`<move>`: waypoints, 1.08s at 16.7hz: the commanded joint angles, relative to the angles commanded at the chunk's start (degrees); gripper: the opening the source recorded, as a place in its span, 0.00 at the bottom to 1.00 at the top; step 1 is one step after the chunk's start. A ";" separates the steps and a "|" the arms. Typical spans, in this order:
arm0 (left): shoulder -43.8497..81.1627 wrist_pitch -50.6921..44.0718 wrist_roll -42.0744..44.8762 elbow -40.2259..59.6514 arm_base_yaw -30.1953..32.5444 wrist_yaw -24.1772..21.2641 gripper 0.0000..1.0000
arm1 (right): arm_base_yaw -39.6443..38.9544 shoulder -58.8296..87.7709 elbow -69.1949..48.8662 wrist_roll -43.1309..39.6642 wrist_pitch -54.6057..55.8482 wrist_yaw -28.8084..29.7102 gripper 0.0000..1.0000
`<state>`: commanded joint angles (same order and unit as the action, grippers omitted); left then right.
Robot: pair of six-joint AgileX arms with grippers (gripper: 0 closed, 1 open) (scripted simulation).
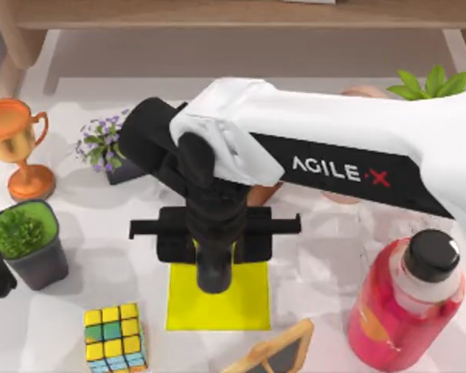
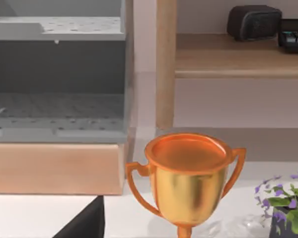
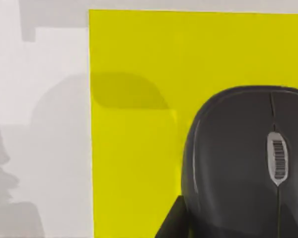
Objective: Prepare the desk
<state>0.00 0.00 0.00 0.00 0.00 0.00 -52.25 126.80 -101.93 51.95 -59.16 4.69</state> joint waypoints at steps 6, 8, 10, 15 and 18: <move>0.00 0.00 0.00 0.00 0.00 0.00 1.00 | -0.03 -1.28 -0.90 -0.08 0.87 0.11 0.00; 0.00 0.00 0.00 0.00 0.00 0.00 1.00 | -0.04 -1.58 -1.13 -0.09 1.11 0.15 0.00; 0.00 0.00 0.00 0.00 0.00 0.00 1.00 | -0.06 -1.74 -1.26 -0.09 1.32 0.20 0.00; 0.00 0.00 0.00 0.00 0.00 0.00 1.00 | -0.12 -1.29 -0.91 -0.08 1.59 0.30 0.00; 0.00 0.00 0.00 0.00 0.00 0.00 1.00 | -0.15 -0.22 -0.01 -0.06 1.55 0.27 0.00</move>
<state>0.00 0.00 0.00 0.00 0.00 0.00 -52.40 126.58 -101.94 51.89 -57.61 4.96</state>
